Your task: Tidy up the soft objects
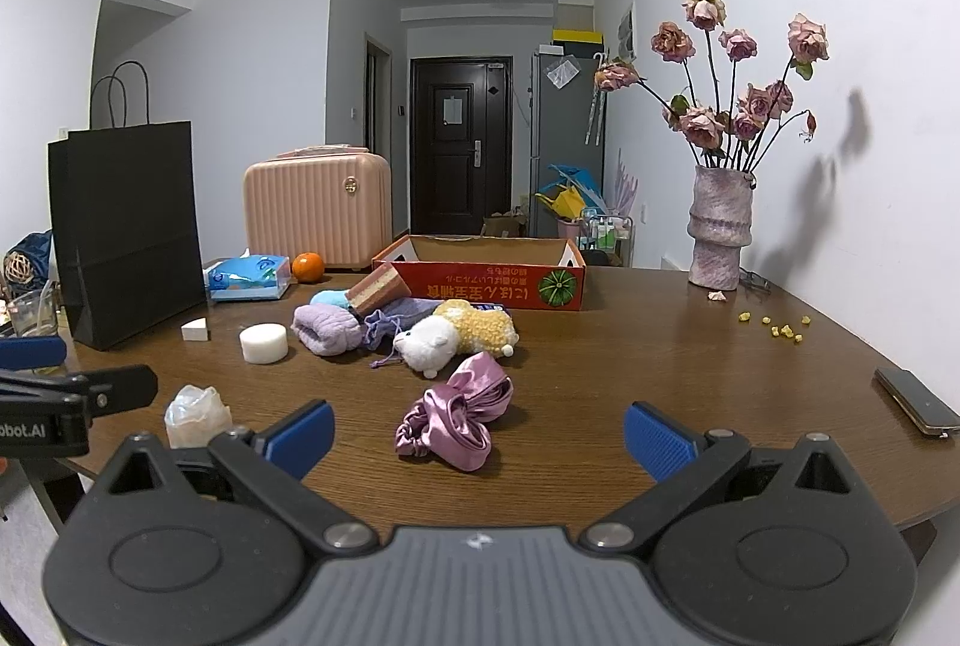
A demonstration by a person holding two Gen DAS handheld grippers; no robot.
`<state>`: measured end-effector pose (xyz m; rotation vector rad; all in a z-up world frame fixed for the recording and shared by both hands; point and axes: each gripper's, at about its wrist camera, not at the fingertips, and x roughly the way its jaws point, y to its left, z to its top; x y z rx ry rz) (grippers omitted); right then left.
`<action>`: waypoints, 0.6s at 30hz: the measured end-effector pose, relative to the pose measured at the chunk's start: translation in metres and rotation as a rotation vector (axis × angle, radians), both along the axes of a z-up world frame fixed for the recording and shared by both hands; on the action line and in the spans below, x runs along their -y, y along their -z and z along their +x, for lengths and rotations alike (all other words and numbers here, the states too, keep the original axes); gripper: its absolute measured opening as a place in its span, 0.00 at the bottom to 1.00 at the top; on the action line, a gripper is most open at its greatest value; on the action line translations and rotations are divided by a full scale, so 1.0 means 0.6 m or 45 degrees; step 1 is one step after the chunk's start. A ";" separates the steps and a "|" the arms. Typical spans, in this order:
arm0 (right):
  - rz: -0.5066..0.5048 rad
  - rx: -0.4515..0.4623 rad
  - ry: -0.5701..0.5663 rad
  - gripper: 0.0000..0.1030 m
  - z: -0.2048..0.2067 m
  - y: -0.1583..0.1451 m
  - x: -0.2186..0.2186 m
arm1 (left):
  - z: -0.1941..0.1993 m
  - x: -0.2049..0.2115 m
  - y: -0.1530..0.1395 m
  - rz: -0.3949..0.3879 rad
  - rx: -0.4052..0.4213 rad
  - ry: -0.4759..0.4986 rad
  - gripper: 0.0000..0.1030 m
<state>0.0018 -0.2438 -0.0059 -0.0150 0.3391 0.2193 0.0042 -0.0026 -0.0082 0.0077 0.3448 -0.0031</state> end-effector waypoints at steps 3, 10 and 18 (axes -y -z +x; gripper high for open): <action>-0.001 0.001 0.000 1.00 0.000 -0.001 0.001 | 0.001 0.001 0.002 0.000 0.001 0.001 1.00; -0.002 0.001 -0.001 1.00 0.000 -0.001 0.002 | 0.000 0.000 0.000 0.000 0.000 0.000 1.00; -0.006 0.003 0.000 1.00 0.001 -0.002 0.001 | 0.000 0.000 0.000 0.000 0.002 0.000 1.00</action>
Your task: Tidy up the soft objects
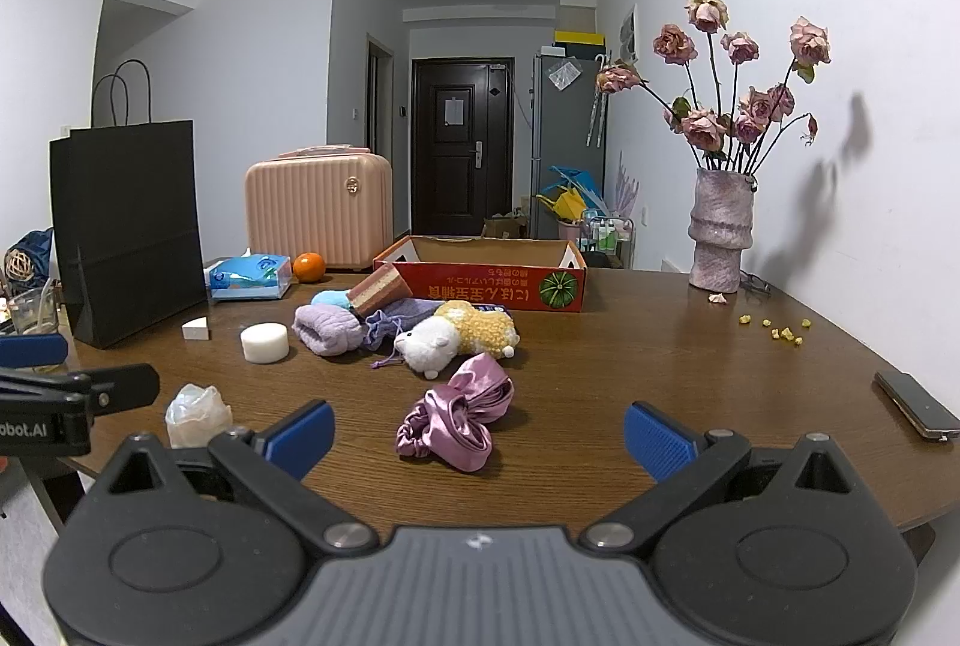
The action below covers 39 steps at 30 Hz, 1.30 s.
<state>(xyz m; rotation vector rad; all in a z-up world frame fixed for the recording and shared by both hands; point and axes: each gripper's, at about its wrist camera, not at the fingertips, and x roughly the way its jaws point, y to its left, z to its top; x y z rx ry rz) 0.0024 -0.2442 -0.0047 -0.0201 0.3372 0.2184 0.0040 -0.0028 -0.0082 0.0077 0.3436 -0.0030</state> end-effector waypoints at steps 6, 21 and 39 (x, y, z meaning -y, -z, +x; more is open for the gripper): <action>-0.003 0.001 0.000 1.00 0.000 0.000 -0.002 | 0.000 0.000 0.000 0.000 0.000 0.000 1.00; -0.012 0.000 0.002 1.00 0.003 0.001 -0.003 | -0.001 0.000 -0.001 0.005 0.006 -0.007 1.00; -0.047 -0.074 0.003 1.00 0.082 0.027 -0.011 | 0.086 -0.029 0.017 -0.006 -0.125 -0.072 1.00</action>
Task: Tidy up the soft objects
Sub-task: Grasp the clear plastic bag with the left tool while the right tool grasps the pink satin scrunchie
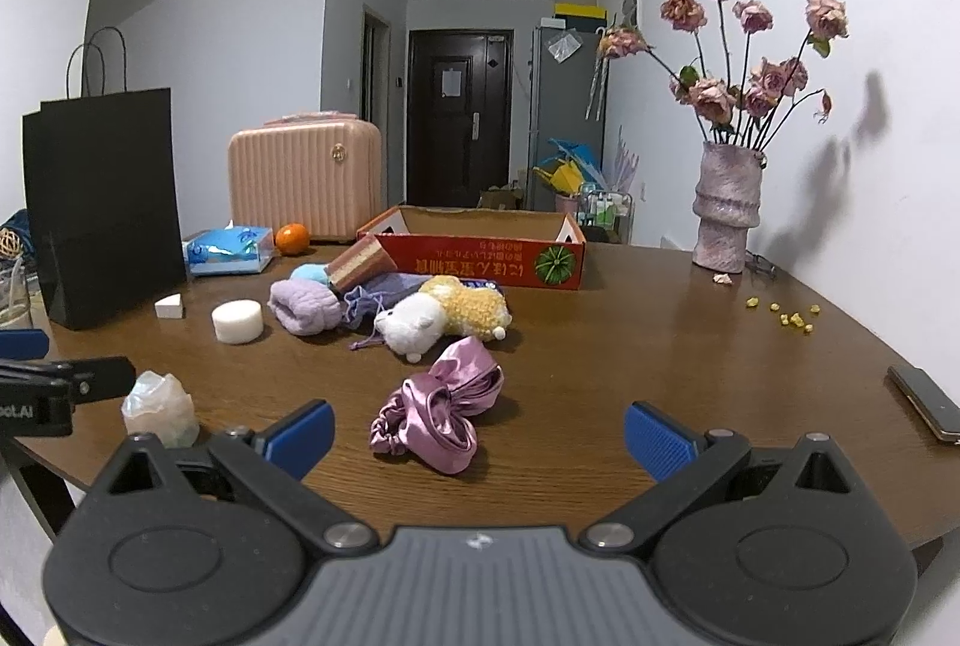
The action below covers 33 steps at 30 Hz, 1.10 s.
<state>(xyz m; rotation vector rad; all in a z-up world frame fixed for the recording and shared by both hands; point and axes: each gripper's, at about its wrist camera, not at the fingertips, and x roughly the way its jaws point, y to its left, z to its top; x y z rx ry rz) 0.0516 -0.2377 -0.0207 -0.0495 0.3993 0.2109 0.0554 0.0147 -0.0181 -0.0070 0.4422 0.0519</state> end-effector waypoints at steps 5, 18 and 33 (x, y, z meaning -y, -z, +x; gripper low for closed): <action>-0.007 -0.034 -0.012 1.00 0.028 0.015 -0.008 | 0.041 -0.017 0.027 -0.002 -0.073 -0.047 1.00; -0.021 -0.102 -0.028 1.00 0.071 0.040 -0.020 | 0.119 -0.044 0.092 0.011 -0.176 -0.132 0.93; -0.027 -0.172 -0.046 1.00 0.112 0.064 -0.032 | 0.143 -0.052 0.113 -0.056 -0.207 -0.074 0.39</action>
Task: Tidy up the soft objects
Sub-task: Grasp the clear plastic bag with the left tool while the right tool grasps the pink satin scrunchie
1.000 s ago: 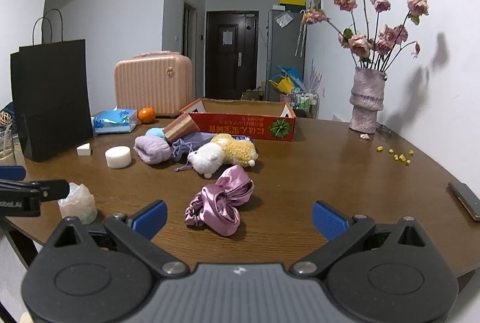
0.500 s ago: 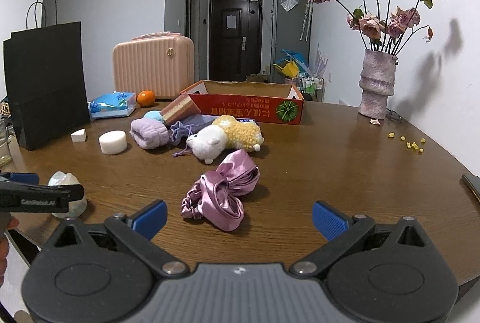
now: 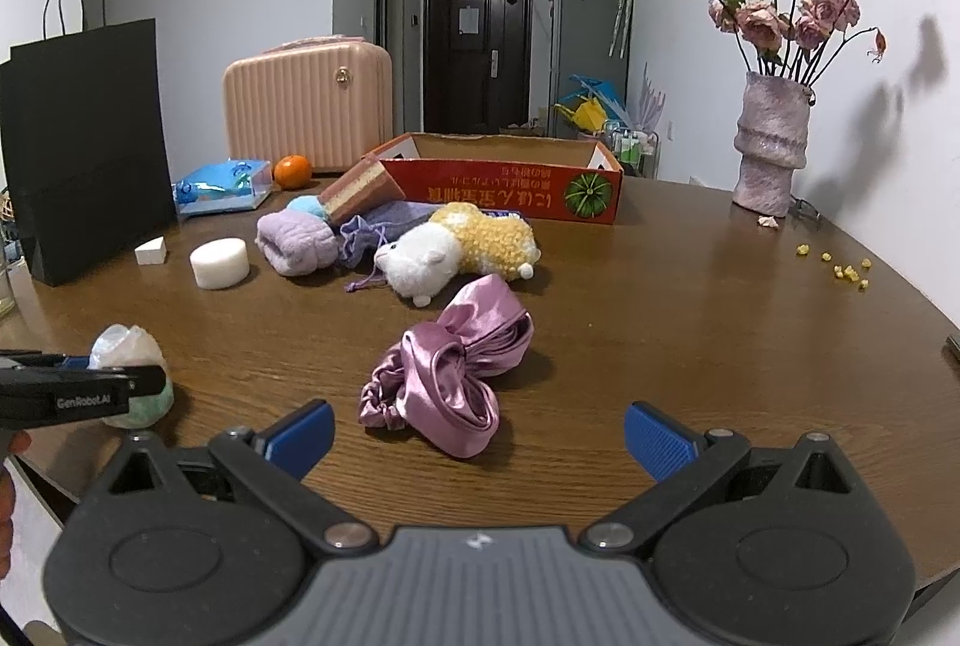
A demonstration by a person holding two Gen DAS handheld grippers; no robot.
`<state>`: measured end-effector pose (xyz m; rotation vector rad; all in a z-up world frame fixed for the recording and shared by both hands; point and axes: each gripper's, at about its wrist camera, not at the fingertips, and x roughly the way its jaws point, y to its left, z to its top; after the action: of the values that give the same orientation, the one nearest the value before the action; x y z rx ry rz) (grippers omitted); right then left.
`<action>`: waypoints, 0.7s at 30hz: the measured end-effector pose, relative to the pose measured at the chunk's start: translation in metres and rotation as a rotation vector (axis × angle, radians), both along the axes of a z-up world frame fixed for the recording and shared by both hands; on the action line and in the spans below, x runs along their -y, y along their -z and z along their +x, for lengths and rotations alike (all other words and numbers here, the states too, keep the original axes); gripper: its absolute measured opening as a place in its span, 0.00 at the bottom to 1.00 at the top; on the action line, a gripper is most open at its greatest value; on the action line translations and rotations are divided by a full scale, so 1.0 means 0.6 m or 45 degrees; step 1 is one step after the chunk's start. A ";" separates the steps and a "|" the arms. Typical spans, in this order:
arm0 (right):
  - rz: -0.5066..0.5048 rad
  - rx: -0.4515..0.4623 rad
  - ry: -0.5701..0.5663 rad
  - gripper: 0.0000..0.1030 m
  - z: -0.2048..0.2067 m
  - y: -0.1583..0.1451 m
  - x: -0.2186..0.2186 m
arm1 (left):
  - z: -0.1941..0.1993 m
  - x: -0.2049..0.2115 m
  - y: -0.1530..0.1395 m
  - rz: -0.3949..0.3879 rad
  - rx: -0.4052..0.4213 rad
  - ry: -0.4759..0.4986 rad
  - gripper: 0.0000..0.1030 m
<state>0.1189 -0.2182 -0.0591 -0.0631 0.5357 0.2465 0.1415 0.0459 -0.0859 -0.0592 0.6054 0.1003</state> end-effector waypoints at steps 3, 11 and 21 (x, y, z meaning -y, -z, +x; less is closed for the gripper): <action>-0.006 -0.011 -0.006 1.00 0.006 0.003 -0.003 | 0.005 0.002 -0.001 -0.004 0.006 0.011 0.39; -0.037 -0.017 -0.008 1.00 0.033 0.009 -0.014 | 0.014 0.009 -0.021 -0.001 0.064 0.046 0.39; -0.045 -0.064 -0.022 1.00 0.098 0.030 -0.037 | 0.041 0.020 -0.041 -0.004 0.108 0.074 0.39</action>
<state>0.1778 -0.1958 -0.0769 -0.0958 0.5893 0.2560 0.1664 0.0341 -0.0613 -0.0486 0.5219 0.0404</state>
